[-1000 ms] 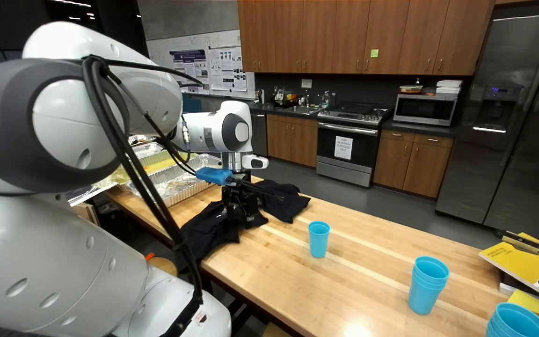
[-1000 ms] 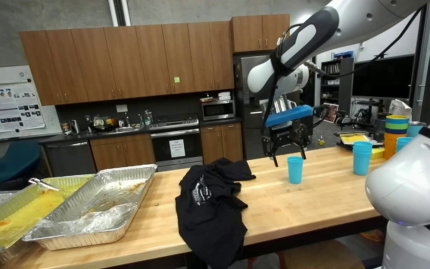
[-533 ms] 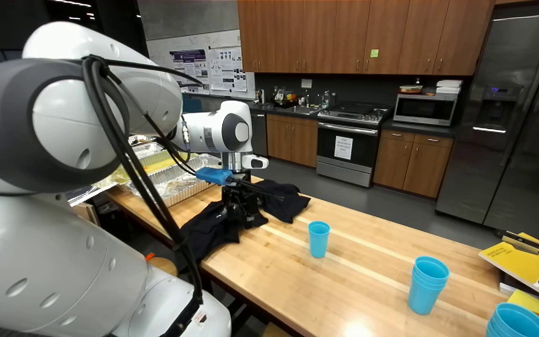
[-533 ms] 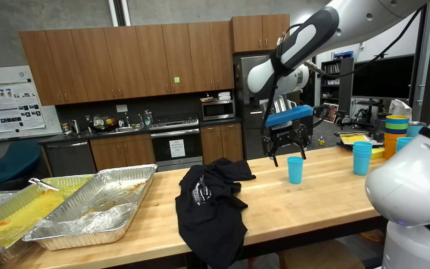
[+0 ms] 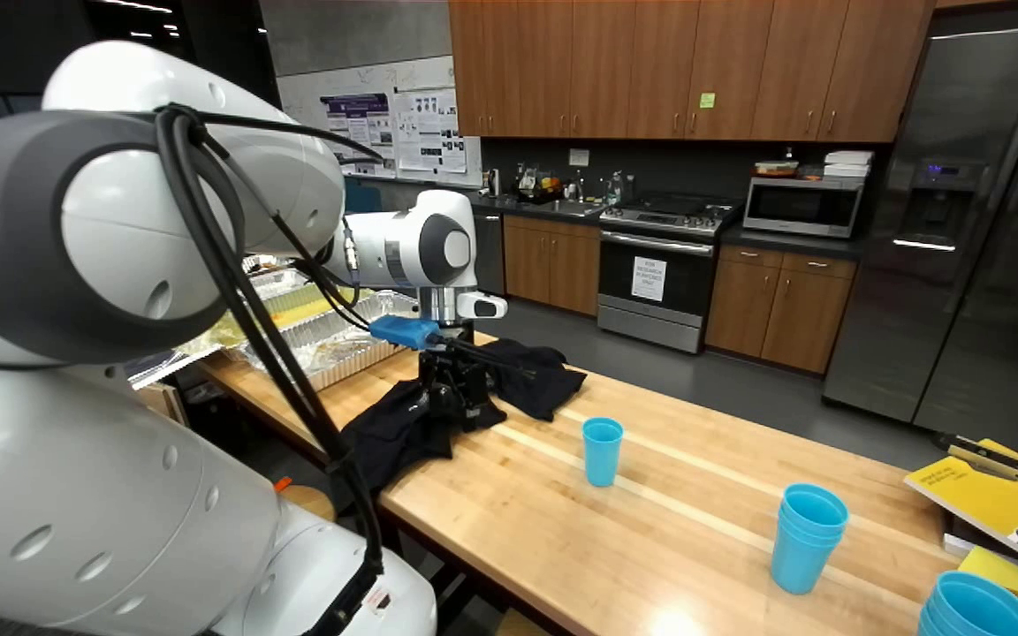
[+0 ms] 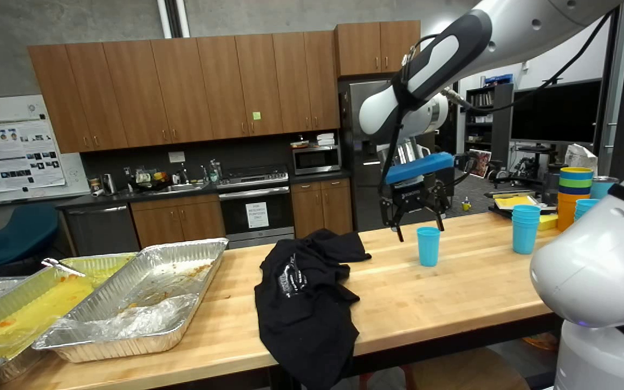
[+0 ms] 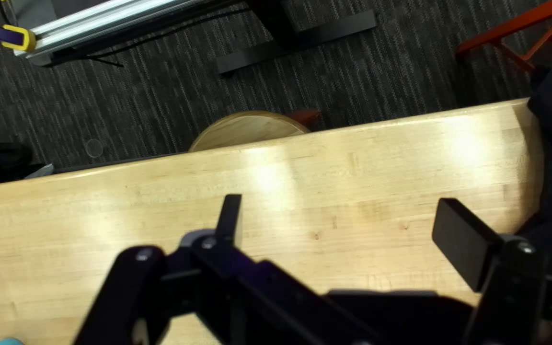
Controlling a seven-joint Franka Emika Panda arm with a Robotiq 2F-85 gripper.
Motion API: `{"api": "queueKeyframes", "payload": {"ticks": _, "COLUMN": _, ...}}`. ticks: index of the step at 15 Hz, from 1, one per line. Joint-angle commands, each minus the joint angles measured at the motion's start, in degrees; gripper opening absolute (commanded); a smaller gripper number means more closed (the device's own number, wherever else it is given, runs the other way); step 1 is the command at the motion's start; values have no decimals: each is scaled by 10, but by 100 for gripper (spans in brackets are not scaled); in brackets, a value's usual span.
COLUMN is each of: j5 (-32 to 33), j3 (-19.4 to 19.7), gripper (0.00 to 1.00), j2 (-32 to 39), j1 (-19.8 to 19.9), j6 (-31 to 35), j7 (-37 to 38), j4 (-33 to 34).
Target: Move the blue cup on the left to the right.
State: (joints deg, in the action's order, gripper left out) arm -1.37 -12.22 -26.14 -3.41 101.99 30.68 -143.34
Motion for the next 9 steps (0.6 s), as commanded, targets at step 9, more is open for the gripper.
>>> {"api": "queueKeyframes", "payload": {"ticks": 9, "j5": -11, "j3": -6, "gripper": 100, "j2": -14, "j1": 6, "j6": 15, "j7": 44, "j4": -4}}
